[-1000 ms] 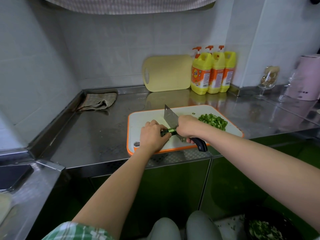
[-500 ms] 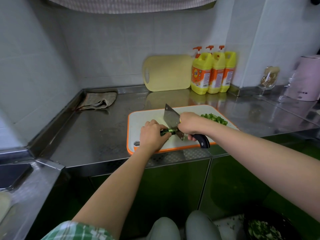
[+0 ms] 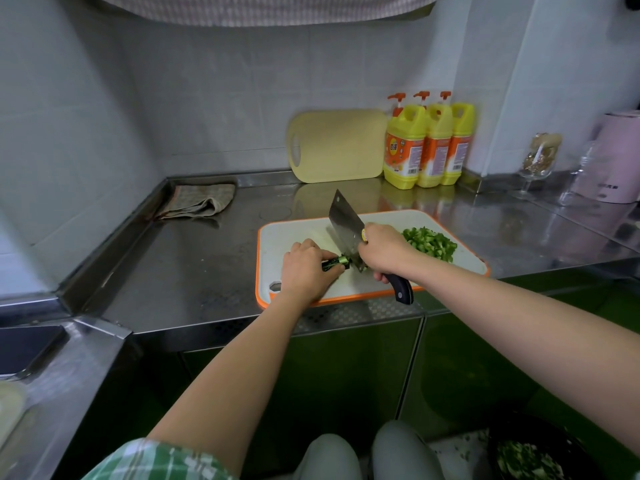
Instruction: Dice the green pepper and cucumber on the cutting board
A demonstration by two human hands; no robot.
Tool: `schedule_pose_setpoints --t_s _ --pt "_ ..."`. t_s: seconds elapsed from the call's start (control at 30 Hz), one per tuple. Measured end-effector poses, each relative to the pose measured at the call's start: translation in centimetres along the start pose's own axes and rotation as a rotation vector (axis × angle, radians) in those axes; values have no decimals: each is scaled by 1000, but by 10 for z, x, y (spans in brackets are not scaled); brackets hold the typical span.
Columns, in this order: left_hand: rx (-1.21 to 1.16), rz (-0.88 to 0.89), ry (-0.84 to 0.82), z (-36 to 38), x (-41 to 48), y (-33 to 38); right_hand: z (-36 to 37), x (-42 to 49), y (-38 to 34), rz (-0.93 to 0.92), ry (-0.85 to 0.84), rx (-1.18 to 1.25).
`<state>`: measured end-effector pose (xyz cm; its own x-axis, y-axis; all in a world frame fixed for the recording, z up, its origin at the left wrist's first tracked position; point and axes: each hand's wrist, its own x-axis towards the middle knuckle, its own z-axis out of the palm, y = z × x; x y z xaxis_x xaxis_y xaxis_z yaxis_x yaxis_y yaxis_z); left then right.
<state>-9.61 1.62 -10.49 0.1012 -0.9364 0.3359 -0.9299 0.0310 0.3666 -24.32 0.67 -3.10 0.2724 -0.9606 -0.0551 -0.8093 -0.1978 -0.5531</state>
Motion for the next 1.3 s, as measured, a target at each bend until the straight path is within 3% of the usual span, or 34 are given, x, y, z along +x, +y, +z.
schedule_pose_setpoints --t_s 0.17,0.4,0.7,1.07,1.3 --pt "-6 2 0 -1 0 0 -13 -10 -10 27 -136 -110" --pt "-14 2 2 -1 0 0 -7 -6 -16 56 -174 -147" --pt "6 0 7 0 0 0 11 -1 -7 26 -35 -66" --pt "-10 4 27 1 0 0 3 -6 -12 53 -143 -172" --pt "39 -2 9 0 -1 -1 10 1 -8 67 -73 -95"
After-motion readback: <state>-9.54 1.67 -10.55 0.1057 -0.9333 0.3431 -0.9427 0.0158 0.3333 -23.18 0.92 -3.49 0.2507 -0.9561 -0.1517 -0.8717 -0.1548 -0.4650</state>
